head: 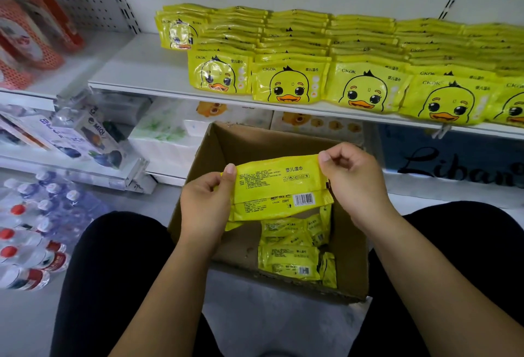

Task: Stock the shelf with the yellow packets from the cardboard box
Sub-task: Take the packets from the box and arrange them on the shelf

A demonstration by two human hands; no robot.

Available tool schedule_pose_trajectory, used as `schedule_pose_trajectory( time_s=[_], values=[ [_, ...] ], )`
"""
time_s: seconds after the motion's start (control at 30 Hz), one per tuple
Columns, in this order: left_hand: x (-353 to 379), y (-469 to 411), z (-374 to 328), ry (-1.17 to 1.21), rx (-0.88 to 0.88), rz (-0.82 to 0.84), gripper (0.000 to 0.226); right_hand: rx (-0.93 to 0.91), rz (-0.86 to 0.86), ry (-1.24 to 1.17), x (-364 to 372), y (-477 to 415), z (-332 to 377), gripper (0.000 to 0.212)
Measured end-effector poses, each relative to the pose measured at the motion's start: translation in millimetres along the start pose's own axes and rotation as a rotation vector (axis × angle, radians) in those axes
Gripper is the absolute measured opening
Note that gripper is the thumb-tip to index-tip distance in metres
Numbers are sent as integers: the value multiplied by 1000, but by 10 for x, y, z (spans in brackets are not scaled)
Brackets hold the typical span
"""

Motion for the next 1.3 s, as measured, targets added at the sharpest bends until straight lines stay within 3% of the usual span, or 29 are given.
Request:
schedule_pose_trajectory(
  time_s=[0.1, 0.23, 0.33, 0.47, 0.53, 0.63, 0.73, 0.9, 1.0, 1.17, 1.3],
  values=[
    [-30, -9, -34, 48, -2, -22, 51, 50, -10, -31, 7, -59, -37, 15],
    [28, -9, 75, 257, -142, -44, 40, 123, -47, -134, 45, -95, -75, 12],
    [70, -5, 131, 327, -188, -52, 44, 184, -37, -170, 93, -76, -166, 13],
    [44, 34, 176, 403, -234, -92, 45, 383, 307, -158, 406, 45, -362, 33],
    [5, 34, 187, 412, -228, -108, 40, 379, 430, -146, 532, 147, -349, 29],
    [-18, 40, 190, 404, -227, -119, 44, 230, 337, -207, 487, 125, -246, 10],
    [65, 101, 251, 399, -289, -55, 39, 161, 250, -275, 407, 64, -178, 10],
    [214, 212, 453, 377, -410, 23, 30, 206, 201, -326, 365, -1, -237, 12],
    [183, 197, 501, 370, -422, -15, 26, 290, 271, -357, 395, 2, -291, 20],
    [42, 124, 482, 285, -336, -77, 25, 158, 254, 13, 344, 19, -256, 24],
    [5, 67, 449, 220, -286, -119, 26, 73, 150, 35, 320, -6, -185, 41]
  ],
)
Point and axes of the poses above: each hand's wrist, its own y-axis away from the middle knuckle, its own x-axis out of the palm, z = x × y, the point moved 9 cm from there along -y, towards the middle knuckle, and after that the axes turned 3 degrees about x, right-handed, at the moved point
